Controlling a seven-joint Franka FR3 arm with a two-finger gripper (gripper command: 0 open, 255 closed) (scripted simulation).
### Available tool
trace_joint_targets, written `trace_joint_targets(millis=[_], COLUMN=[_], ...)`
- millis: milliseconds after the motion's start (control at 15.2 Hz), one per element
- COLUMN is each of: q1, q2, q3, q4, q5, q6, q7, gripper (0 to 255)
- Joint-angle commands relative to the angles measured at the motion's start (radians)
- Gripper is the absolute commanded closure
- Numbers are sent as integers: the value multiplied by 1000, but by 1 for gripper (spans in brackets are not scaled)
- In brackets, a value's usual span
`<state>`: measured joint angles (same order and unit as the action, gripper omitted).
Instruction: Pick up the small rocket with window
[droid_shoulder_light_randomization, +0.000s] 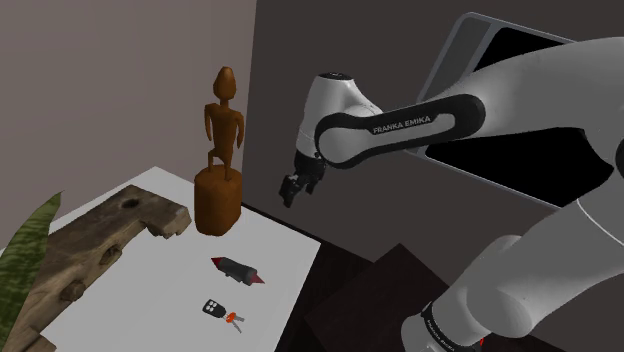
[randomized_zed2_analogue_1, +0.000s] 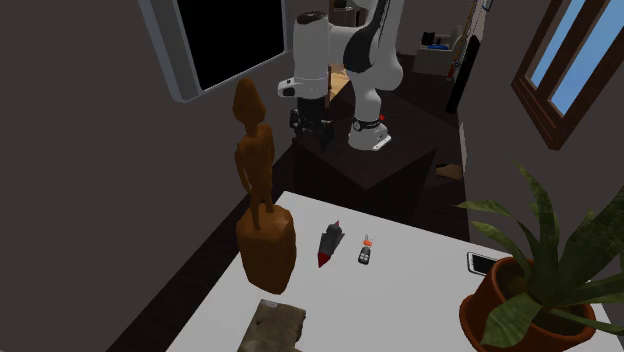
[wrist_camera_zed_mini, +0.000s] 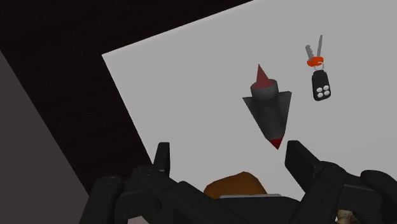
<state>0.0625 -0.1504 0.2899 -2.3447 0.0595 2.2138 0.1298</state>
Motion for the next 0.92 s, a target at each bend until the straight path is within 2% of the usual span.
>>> trace_joint_targets(millis=[0,396,858], q1=[7,37,108], q2=[75,305,574], q3=[17,42,29], q4=[19,113,273], q5=[-17,-97,-194], q6=[46,144,209], q7=[20,85,152], gripper=[0,0,0])
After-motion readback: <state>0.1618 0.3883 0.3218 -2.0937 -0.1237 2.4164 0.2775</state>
